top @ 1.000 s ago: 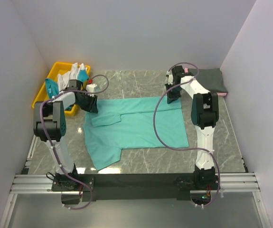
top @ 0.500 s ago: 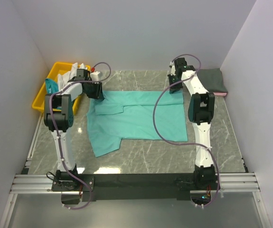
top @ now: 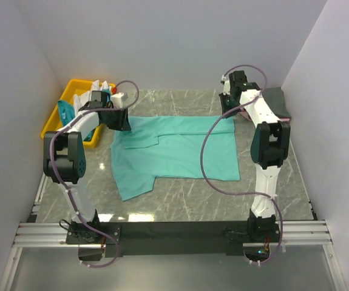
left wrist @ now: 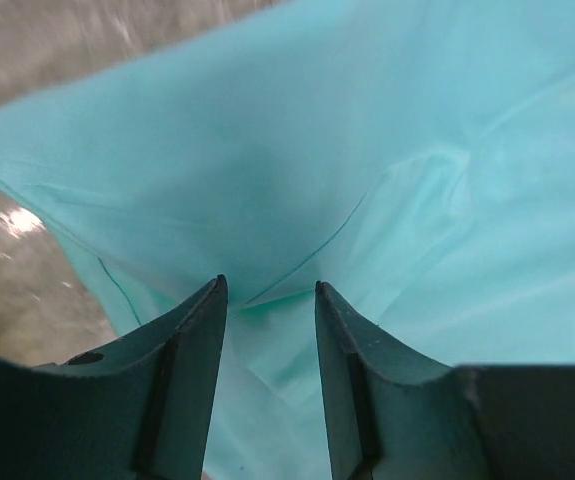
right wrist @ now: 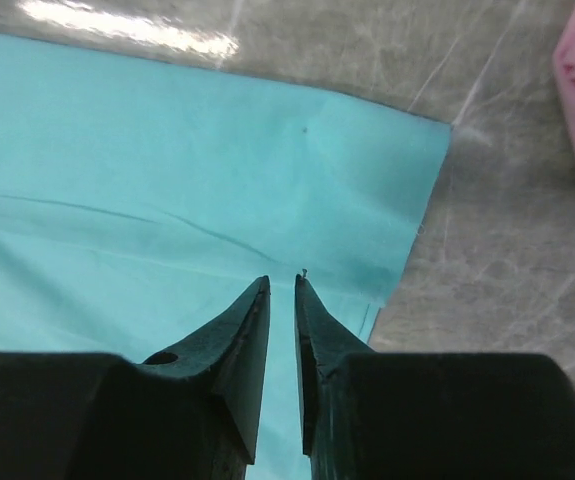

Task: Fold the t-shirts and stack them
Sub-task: Fold the tshirt

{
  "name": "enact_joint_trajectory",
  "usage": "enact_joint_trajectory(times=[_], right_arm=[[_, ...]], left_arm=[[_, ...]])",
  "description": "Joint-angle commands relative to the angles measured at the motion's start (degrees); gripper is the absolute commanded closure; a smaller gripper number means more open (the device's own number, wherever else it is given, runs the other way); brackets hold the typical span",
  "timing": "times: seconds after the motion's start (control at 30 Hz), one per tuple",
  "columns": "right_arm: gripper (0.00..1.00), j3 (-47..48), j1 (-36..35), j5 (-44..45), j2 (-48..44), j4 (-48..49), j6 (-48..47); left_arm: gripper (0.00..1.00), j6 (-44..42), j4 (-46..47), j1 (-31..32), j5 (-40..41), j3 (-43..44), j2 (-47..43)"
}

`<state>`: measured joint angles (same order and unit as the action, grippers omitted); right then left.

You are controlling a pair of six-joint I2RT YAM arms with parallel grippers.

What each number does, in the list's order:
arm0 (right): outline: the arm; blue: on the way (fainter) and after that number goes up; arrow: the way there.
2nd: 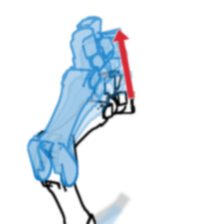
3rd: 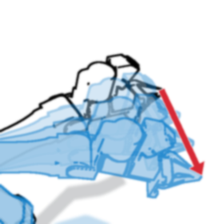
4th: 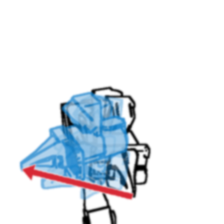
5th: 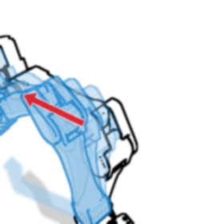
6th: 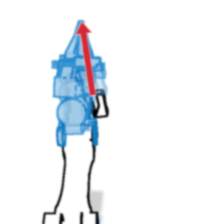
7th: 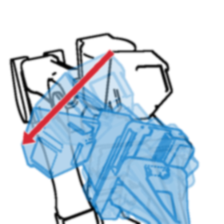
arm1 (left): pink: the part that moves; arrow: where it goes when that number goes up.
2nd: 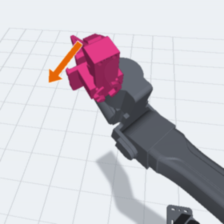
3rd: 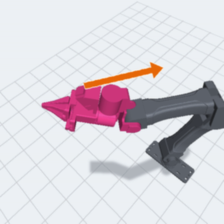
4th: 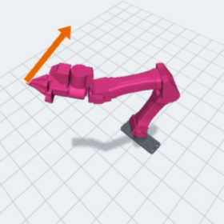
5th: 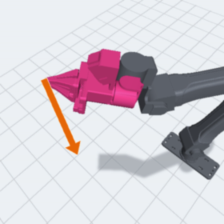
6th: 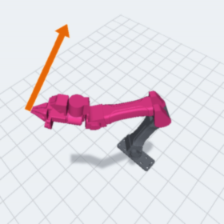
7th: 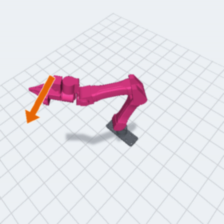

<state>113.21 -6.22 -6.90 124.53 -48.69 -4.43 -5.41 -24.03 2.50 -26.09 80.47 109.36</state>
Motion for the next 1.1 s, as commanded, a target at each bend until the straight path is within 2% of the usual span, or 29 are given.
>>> enact_joint_trajectory(times=[0.0,0.2,0.37,0.5,0.63,0.73,0.83,0.93,0.97,1.07], right_arm=[[0.77,1.2,0.0,2.6,5.6,-2.5,-0.8],[0.79,7.1,-0.2,4.9,12.0,-7.6,-2.8],[0.79,9.6,-0.2,6.5,14.9,-7.7,-3.0],[0.8,13.8,-0.3,6.8,17.1,-7.4,-2.7],[0.79,21.4,-0.2,9.8,20.7,-8.1,-2.8],[0.8,25.3,-0.3,10.1,22.3,-7.0,-2.7],[0.79,23.3,-0.2,8.8,19.9,-3.8,-2.1],[0.76,17.4,-0.3,5.2,13.5,-1.2,-2.9],[0.75,13.4,-0.3,4.2,9.4,0.2,-3.1],[0.66,9.5,-0.3,2.6,3.1,-1.5,-5.1]], left_arm=[[0.54,0.3,-0.5,0.5,-0.1,-2.8,-0.3],[0.54,3.4,1.0,0.8,3.4,-6.6,-0.1],[0.51,5.0,3.3,1.3,8.0,-6.6,1.5],[0.51,5.0,3.8,0.9,8.9,-0.9,5.0],[0.51,5.1,1.7,0.9,8.9,9.1,11.8],[0.51,8.2,-0.9,0.8,7.6,14.3,14.6],[0.49,8.0,0.1,0.6,4.3,12.3,11.0],[0.44,6.7,1.5,-0.3,0.3,7.4,3.9],[0.27,5.2,0.7,-0.5,-1.9,6.4,2.2],[0.24,0.9,-5.0,-0.5,-2.1,4.1,-2.6]])
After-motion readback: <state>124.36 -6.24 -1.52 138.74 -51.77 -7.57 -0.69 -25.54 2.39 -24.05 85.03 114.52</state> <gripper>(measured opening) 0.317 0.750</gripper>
